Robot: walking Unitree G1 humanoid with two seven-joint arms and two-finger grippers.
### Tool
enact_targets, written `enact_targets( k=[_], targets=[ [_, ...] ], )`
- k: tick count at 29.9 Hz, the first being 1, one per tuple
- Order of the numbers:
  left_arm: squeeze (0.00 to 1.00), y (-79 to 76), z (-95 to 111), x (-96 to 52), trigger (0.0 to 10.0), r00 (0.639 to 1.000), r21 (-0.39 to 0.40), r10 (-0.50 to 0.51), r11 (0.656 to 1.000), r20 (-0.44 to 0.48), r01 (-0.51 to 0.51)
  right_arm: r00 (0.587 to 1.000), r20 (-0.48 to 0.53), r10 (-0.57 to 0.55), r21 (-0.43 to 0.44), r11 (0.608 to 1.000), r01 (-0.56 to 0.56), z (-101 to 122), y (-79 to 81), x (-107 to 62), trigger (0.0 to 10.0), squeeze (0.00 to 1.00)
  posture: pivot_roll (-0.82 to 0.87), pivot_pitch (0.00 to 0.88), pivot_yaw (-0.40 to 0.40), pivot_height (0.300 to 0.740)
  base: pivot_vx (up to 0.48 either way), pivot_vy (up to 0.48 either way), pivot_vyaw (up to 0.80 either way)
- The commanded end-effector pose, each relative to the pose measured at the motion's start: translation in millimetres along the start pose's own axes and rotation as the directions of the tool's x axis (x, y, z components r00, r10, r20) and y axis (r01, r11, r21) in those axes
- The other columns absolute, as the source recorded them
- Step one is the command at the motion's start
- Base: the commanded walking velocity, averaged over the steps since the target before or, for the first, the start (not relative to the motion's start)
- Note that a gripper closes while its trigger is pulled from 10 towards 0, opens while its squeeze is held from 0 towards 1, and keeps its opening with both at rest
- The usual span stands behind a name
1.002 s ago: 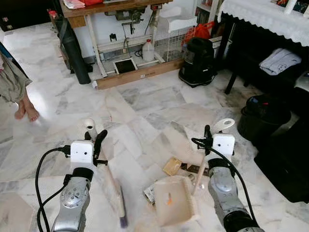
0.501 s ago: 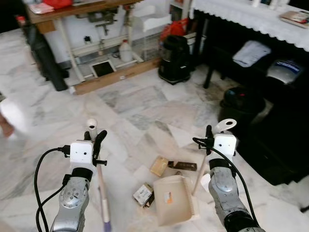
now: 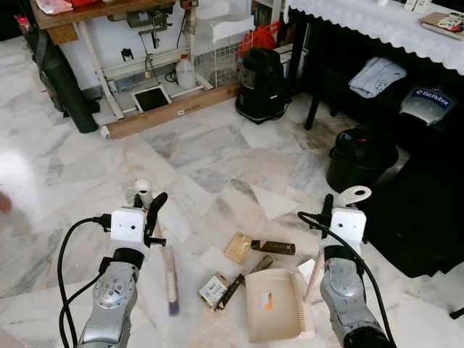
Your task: Sweep floor
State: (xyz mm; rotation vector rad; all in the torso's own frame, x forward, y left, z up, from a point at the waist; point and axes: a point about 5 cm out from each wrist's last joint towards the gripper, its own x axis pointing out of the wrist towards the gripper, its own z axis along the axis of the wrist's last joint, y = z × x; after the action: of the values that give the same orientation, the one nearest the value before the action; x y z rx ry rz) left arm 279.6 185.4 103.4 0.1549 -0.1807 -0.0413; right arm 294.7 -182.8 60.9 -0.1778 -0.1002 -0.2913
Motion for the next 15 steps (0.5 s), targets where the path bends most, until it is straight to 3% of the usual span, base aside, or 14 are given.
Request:
enact_targets(
  k=[1, 9, 15],
  targets=[
    [0.00, 4.4, 6, 4.3, 10.0, 0.999, -0.001, 0.006, 1.000, 0.038, -0.006, 1.000, 0.011, -0.016, -0.013, 1.000, 0.016, 2, -2.1, -0.3, 10.0, 0.00, 0.10, 0.089, 0.044, 0.740, 0.000, 0.000, 0.00],
    [0.00, 4.9, 7, 9.0, 10.0, 0.999, 0.002, 0.006, 1.000, 0.048, -0.006, 0.996, 0.002, -0.090, -0.060, 0.994, 0.090, -2, -13.3, -6.0, 10.0, 0.00, 0.09, 0.097, 0.048, 0.740, 0.000, 0.000, 0.00],
    [0.00, 4.6, 7, 10.9, 10.0, 0.999, 0.002, 0.001, 1.000, 0.049, -0.001, 0.996, -0.026, -0.086, -0.072, 0.994, 0.084, -10, -13.8, -11.6, 10.0, 0.00, 0.09, 0.101, 0.051, 0.740, 0.000, 0.000, 0.00]
  ],
)
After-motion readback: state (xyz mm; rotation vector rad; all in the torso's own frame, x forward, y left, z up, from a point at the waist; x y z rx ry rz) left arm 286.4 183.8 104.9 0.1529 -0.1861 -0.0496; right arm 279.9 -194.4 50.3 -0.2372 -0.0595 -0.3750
